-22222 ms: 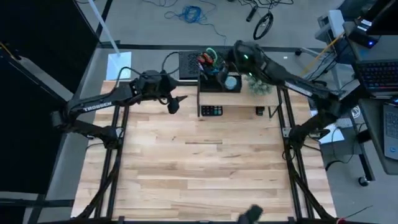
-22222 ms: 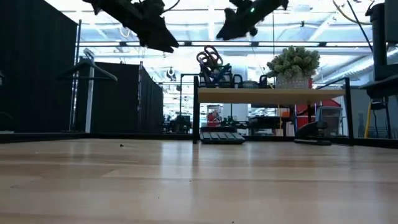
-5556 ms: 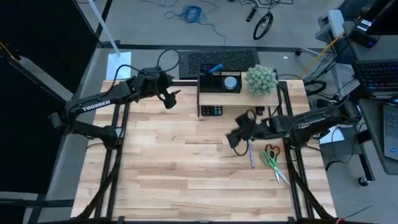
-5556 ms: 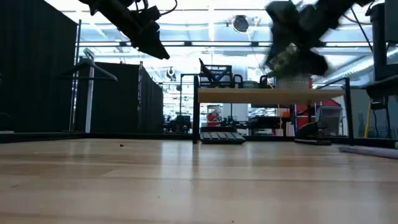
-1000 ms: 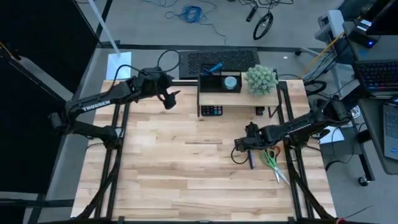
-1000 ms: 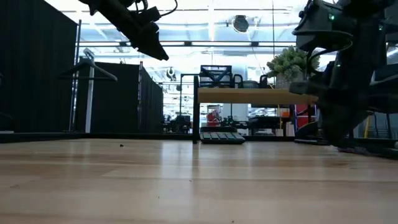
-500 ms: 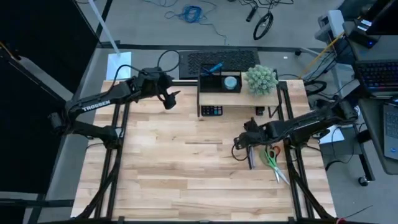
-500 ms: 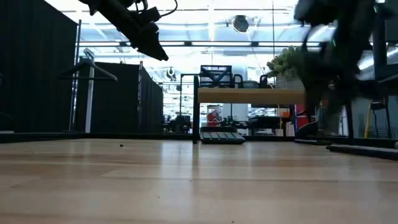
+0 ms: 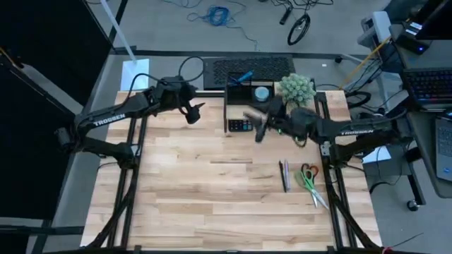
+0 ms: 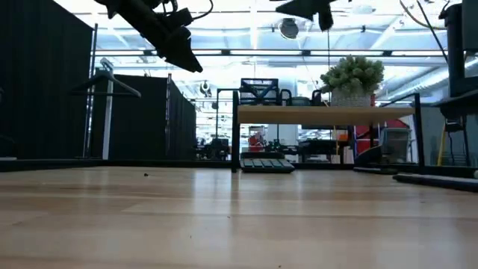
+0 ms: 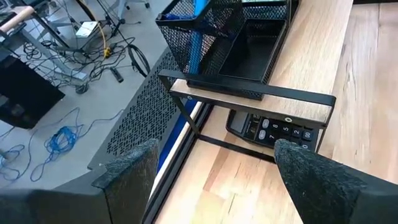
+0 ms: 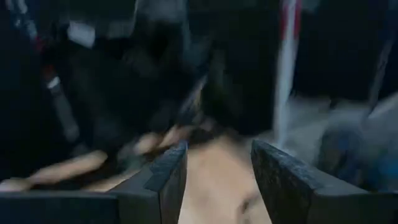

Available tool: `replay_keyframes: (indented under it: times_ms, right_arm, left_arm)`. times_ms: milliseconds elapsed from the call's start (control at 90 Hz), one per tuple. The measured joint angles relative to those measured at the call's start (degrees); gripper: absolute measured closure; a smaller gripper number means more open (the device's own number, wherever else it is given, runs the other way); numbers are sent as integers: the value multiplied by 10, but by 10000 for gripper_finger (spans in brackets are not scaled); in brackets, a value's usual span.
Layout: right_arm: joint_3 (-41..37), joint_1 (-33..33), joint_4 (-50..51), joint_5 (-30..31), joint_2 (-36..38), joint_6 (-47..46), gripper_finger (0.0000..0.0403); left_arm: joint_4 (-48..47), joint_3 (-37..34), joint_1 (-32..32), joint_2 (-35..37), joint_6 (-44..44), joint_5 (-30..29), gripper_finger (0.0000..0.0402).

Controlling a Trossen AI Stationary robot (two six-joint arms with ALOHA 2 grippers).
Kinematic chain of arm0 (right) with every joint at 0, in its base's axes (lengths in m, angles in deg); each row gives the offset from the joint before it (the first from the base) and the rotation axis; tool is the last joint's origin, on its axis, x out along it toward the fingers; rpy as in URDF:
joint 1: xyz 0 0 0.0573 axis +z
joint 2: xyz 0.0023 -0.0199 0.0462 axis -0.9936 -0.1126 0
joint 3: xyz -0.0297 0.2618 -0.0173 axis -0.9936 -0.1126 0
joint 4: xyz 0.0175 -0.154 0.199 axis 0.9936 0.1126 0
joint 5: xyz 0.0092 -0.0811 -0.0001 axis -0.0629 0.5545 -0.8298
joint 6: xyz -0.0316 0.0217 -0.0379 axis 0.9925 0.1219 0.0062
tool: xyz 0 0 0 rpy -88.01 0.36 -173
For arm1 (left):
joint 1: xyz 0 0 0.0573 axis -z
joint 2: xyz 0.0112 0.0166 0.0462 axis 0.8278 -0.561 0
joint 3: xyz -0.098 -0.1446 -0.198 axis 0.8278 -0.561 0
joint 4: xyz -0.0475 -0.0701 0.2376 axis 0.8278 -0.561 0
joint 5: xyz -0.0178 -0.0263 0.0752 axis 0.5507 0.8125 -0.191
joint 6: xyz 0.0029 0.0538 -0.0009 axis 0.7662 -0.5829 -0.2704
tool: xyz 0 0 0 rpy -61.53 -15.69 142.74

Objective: Pick and place office supplies into organizer
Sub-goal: Remove the blue pen from the black desk organizer on the shelf

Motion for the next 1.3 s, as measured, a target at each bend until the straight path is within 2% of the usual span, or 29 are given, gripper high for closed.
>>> replay_keyframes:
  times_ms: [78,200,356,478,611,778,1300]
  right_arm:
    - [31,-60,20,0,-14,0,243]
    - [115,-154,138,-9,-51,-59,243]
    - [250,-260,323,-102,-128,-125,243]
    - [353,-313,446,-163,-199,-137,243]
    - [416,-330,517,-166,-262,-127,243]
    - [438,-332,535,-188,-304,-126,243]
    - [438,-327,574,-195,-310,-104,243]
  left_arm:
    - [-2,0,0,0,0,0,93]
    - [-4,0,0,0,0,0,93]
    - [-5,0,0,0,0,0,93]
    - [-6,0,0,0,-2,0,93]
    - [-10,0,0,0,-2,0,93]
    - [-14,0,0,0,-3,0,93]
    - [-15,0,0,0,-3,0,93]
